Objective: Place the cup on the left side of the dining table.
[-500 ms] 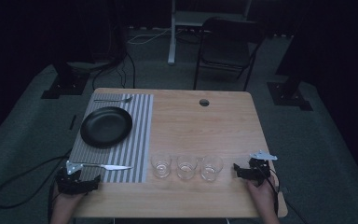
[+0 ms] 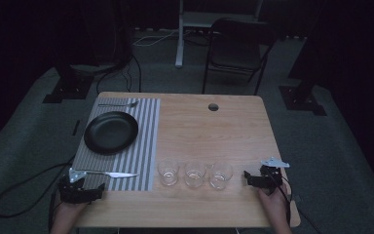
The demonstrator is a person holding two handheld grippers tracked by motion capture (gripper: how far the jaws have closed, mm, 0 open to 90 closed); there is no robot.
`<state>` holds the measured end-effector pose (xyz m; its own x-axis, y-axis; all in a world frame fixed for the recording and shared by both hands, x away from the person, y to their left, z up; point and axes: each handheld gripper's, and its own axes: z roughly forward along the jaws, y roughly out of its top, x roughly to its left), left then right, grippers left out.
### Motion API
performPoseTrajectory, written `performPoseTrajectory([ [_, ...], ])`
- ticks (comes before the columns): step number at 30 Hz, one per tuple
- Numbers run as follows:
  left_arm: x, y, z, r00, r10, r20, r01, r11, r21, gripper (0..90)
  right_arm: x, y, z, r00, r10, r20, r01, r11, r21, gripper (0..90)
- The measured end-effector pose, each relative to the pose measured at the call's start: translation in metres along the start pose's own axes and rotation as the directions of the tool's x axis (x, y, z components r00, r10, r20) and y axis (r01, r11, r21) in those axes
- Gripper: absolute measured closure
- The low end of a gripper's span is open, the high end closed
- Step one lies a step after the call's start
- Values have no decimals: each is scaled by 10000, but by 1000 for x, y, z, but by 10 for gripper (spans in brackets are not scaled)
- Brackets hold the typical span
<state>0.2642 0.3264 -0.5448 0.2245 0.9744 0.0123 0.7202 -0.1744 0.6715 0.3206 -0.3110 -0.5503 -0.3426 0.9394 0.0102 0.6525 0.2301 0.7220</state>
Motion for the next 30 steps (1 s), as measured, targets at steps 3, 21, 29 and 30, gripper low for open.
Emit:
performPoseTrajectory([
  [3,1,0,0,10000,44,26,-44,10000,30,1,0,0,0,10000,6,0,-6,10000,-2,123],
  [21,1,-2,-11,9961,432,772,-450,9988,218,1,0,0,0,10000,1,-2,-1,10000,1,122],
  [29,-9,2,-10,9908,800,1091,-829,9963,227,1,0,0,0,10000,3,-3,-3,10000,3,122],
  [30,-10,3,-10,9895,856,1165,-889,9958,234,1,0,0,0,10000,1,-3,-1,10000,1,122],
])
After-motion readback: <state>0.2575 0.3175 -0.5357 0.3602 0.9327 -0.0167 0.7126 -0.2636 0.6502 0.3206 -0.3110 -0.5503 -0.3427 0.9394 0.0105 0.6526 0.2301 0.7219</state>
